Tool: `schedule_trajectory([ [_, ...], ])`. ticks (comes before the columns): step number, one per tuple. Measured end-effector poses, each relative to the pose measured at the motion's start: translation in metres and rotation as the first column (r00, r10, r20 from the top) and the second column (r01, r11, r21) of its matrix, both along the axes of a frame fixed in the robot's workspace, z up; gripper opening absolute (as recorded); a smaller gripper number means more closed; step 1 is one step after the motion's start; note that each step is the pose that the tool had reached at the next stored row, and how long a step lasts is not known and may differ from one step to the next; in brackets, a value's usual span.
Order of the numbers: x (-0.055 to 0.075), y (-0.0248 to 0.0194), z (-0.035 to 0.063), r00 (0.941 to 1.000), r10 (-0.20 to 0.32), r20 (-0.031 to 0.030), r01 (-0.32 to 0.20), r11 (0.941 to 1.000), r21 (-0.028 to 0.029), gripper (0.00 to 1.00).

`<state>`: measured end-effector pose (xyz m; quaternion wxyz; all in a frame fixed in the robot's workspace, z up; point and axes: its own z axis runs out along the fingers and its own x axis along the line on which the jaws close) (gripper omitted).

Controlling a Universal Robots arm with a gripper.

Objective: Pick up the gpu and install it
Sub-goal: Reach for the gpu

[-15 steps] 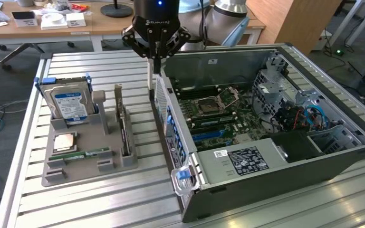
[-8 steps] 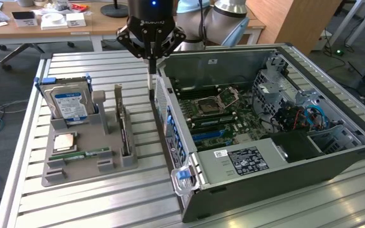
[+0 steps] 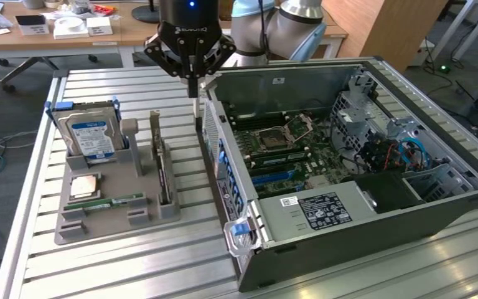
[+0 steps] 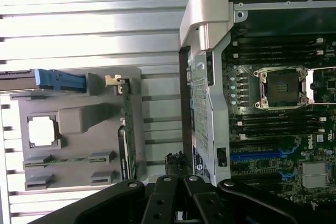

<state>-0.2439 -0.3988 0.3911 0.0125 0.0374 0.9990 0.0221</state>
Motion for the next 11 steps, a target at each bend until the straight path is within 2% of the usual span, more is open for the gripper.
schedule_trajectory([
  [11, -0.015, 0.0, -0.0004, 1.0, 0.0, 0.0, 0.0, 1.0, 0.0, 0.11],
])
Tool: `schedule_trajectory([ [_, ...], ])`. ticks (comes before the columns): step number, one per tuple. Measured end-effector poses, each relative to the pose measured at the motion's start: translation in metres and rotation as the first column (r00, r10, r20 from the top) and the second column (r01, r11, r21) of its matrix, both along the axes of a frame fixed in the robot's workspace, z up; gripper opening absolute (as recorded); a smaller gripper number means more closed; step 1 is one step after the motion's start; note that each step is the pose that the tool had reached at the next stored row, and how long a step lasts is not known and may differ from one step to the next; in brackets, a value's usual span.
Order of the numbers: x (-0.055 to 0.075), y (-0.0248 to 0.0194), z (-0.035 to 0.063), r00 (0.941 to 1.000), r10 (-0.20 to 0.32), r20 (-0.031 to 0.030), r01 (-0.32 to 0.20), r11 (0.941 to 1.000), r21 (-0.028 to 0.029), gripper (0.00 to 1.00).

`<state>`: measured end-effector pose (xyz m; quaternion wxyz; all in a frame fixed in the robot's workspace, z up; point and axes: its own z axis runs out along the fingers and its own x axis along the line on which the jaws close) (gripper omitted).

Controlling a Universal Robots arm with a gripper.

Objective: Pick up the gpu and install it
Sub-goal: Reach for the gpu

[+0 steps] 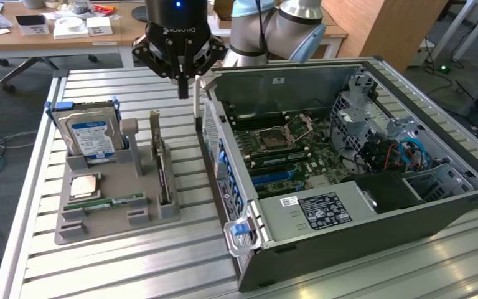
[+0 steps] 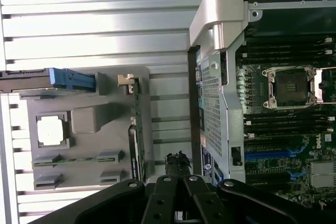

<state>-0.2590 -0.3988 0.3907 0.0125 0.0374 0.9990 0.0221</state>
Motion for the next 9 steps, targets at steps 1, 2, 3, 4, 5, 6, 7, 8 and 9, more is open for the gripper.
schedule_trajectory([
  [1, -0.0008, 0.0, 0.0, 1.0, 0.0, 0.0, 0.0, 1.0, 0.0, 0.11],
  [2, -0.0012, 0.0, -0.0001, 1.0, 0.0, 0.0, 0.0, 1.0, 0.0, 0.11],
  [3, -0.0015, 0.0, -0.0001, 1.0, 0.0, 0.0, 0.0, 1.0, 0.0001, 0.11],
  [4, -0.0019, 0.0, -0.0001, 1.0, 0.0, -0.0001, 0.0, 1.0, 0.0, 0.11],
  [5, -0.0025, 0.0, 0.0, 1.0, 0.0, -0.0001, 0.0, 1.0, -0.0001, 0.11],
  [6, -0.0031, 0.0, 0.0, 1.0, 0.0, -0.0001, 0.0, 1.0, -0.0001, 0.11],
  [7, -0.0041, 0.0, -0.0001, 1.0, 0.0, -0.0001, 0.0, 1.0, 0.0, 0.11],
  [8, -0.0056, 0.0, -0.0001, 1.0, 0.0, 0.0, 0.0, 1.0, 0.0, 0.11],
  [9, -0.0076, 0.0, -0.0001, 1.0, 0.0, 0.0, 0.0, 1.0, 0.0, 0.11],
])
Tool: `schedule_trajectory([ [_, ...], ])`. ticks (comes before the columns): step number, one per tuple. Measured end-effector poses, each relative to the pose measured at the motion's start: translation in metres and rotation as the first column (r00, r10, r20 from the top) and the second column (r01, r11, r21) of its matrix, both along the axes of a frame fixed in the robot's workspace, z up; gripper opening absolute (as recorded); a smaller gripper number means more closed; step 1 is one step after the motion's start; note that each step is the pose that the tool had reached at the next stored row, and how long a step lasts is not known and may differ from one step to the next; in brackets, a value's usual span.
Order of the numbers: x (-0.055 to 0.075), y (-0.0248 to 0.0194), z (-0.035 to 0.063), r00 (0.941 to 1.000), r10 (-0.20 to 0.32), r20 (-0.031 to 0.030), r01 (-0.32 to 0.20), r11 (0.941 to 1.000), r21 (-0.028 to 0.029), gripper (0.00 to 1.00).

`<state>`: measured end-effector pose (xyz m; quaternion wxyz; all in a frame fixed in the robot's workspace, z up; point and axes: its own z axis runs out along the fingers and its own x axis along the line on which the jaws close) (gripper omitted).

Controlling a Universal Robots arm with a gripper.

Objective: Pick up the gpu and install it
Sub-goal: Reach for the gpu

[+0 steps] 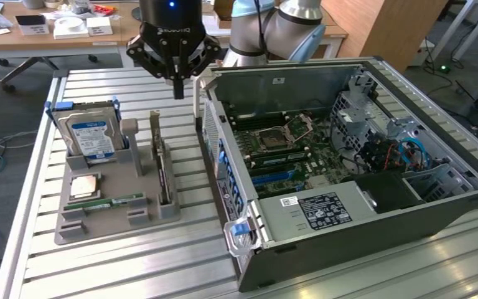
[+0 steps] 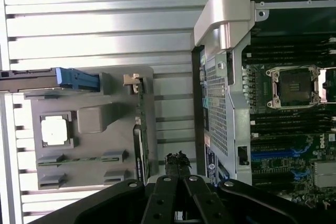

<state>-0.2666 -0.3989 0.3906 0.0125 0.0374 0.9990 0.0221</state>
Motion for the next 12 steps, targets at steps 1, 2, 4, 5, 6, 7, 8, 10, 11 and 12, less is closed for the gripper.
schedule_trajectory([
  [1, -0.002, 0.0, 0.0, 1.0, 0.0, 0.0, 0.0, 1.0, 0.0, 0.11],
  [2, -0.004, 0.0, 0.0, 1.0, 0.0, -0.0001, 0.0, 1.0, 0.0, 0.11],
  [4, -0.009, 0.0, -0.0001, 1.0, 0.0, 0.0, 0.0, 1.0, 0.0001, 0.11],
  [5, -0.011, 0.0, -0.0001, 1.0, 0.0, 0.0, 0.0, 1.0, 0.0, 0.11],
  [6, -0.014, 0.0, -0.0001, 1.0, 0.0, -0.0001, 0.0, 1.0, 0.0, 0.11],
  [7, -0.016, 0.0, -0.0001, 1.0, 0.0, -0.0001, 0.0, 1.0, 0.0, 0.11],
  [8, -0.019, 0.0, -0.0002, 1.0, 0.0, 0.0, 0.0, 1.0, -0.0001, 0.11],
  [10, -0.025, 0.0, -0.0003, 1.0, 0.0, 0.0, 0.0, 1.0, 0.0, 0.11],
  [11, -0.028, 0.0, -0.0003, 1.0, 0.0, 0.0, 0.0, 1.0, 0.0, 0.11],
  [12, -0.031, 0.0, -0.0003, 1.0, 0.0, -0.0001, 0.0, 1.0, 0.0, 0.11],
])
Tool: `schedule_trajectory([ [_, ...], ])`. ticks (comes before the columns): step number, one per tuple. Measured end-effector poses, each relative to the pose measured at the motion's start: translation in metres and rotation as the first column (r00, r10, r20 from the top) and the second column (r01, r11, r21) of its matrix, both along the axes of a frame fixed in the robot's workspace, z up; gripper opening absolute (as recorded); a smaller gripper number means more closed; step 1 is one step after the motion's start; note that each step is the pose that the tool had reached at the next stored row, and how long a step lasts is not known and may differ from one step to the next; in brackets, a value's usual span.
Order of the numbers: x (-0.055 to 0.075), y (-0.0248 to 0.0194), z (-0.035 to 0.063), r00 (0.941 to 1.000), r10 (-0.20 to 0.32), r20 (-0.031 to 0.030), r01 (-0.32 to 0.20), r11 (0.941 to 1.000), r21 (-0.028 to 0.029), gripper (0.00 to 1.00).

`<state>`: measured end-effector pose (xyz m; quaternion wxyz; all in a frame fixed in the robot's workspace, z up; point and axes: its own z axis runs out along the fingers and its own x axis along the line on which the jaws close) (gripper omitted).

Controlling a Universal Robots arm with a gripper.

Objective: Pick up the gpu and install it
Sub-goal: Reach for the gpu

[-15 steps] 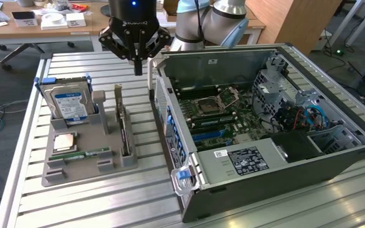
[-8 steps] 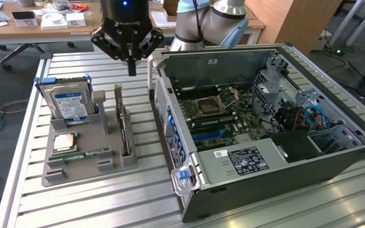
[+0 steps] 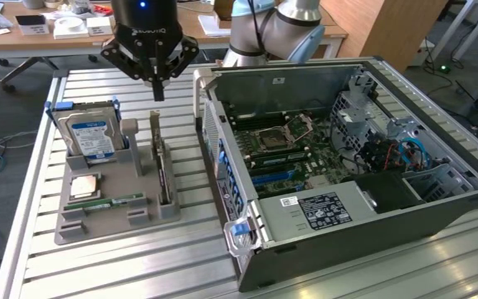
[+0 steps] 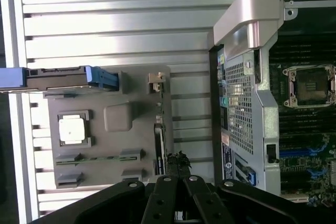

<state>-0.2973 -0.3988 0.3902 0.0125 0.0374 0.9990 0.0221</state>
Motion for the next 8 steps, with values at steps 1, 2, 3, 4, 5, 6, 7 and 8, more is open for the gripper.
schedule_trajectory([
  [1, -0.002, 0.0, -0.0001, 1.0, 0.0, 0.0001, 0.0, 1.0, 0.0, 0.11],
  [2, -0.005, 0.0, -0.0001, 1.0, 0.0, 0.0001, 0.0, 1.0, 0.0, 0.11],
  [3, -0.007, 0.0, -0.0001, 1.0, 0.0, 0.0, 0.0, 1.0, 0.0, 0.11],
  [4, -0.009, 0.0, -0.0002, 1.0, 0.0, 0.0001, 0.0, 1.0, 0.0001, 0.11],
  [5, -0.011, 0.0, -0.0002, 1.0, 0.0, 0.0, 0.0, 1.0, 0.0, 0.11],
  [6, -0.013, 0.0, -0.0003, 1.0, 0.0, 0.0001, 0.0, 1.0, 0.0, 0.11],
  [7, -0.014, 0.0, -0.0002, 1.0, 0.0, 0.0, 0.0, 1.0, 0.0, 0.11],
  [8, -0.014, 0.0, -0.0003, 1.0, 0.0, 0.0001, 0.0, 1.0, 0.0001, 0.11],
])
